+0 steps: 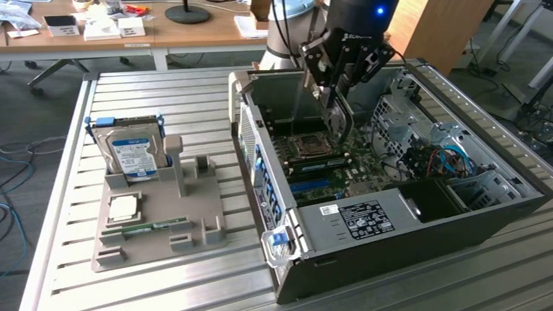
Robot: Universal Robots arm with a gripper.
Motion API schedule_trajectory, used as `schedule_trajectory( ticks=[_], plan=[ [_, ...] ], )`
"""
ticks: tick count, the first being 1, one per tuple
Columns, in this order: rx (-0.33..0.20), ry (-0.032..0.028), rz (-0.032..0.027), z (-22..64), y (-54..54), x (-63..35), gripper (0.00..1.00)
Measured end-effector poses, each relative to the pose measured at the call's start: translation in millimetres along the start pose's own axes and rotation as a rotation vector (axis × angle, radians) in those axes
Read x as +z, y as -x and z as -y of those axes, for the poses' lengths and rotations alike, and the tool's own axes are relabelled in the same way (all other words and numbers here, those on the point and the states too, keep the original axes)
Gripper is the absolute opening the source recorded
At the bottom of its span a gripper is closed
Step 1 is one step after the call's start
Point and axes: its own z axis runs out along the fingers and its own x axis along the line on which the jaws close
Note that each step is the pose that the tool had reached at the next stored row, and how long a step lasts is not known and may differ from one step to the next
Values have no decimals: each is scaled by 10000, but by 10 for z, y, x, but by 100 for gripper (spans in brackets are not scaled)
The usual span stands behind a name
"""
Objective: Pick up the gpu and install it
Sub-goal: 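Pick up the gpu and move the gpu toward the slot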
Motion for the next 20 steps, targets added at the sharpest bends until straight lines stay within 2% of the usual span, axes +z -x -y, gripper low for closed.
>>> schedule_trajectory(
  ticks=[13, 20],
  plan=[
    [-2, 1, 0, -1, 20, 1, 27],
    [0, 0, 0, -5, 125, 3, 27]
  ],
)
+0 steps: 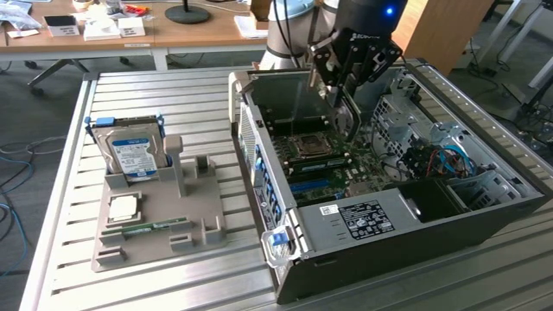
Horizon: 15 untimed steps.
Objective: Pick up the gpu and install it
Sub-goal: 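Pick up the gpu and move the gpu toward the slot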
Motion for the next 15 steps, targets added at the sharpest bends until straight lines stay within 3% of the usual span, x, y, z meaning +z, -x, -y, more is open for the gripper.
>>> schedule_trajectory(
  ticks=[15],
  plan=[
    [-3, 1, 0, -13, 314, 8, 27]
  ],
)
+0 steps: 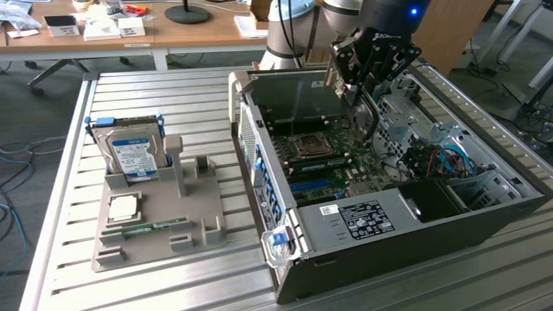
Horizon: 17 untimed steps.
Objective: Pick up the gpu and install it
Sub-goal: 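Pick up the gpu and move the gpu toward the slot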
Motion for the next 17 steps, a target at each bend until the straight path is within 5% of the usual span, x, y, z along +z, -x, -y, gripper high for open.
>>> schedule_trajectory(
  ticks=[17],
  plan=[
    [0, 1, 0, -3, 50, 1, 27]
  ],
)
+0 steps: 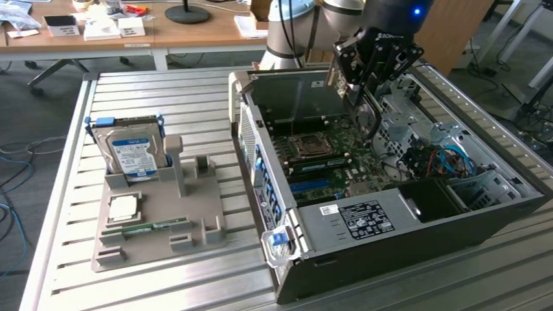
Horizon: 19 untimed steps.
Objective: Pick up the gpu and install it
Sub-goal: 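Pick up the gpu and move the gpu toward the slot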
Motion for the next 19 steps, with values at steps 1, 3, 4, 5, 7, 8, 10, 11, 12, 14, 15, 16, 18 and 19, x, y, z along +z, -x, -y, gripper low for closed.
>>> schedule_trajectory(
  ticks=[1, 3, 4, 5, 7, 8, 10, 11, 12, 14, 15, 16, 18, 19],
  plan=[
    [-1, 0, 0, -1, 23, 0, 27],
    [1, -1, 0, -3, 66, 1, 27],
    [0, -1, 0, -4, 87, 2, 27],
    [0, 0, 0, -5, 107, 3, 27],
    [-1, -1, 0, -7, 149, 3, 27],
    [0, -1, 0, -8, 174, 4, 27],
    [0, 0, 0, -10, 221, 5, 27],
    [0, 0, 0, -11, 243, 6, 27],
    [-1, 0, 0, -12, 264, 6, 27],
    [-2, 1, 0, -14, 303, 7, 27],
    [-1, 2, 0, -15, 324, 8, 27],
    [-1, 2, 0, -16, 343, 8, 27],
    [-3, 3, 0, -18, 379, 9, 27],
    [-3, 4, 0, -18, 395, 10, 27]
  ],
)
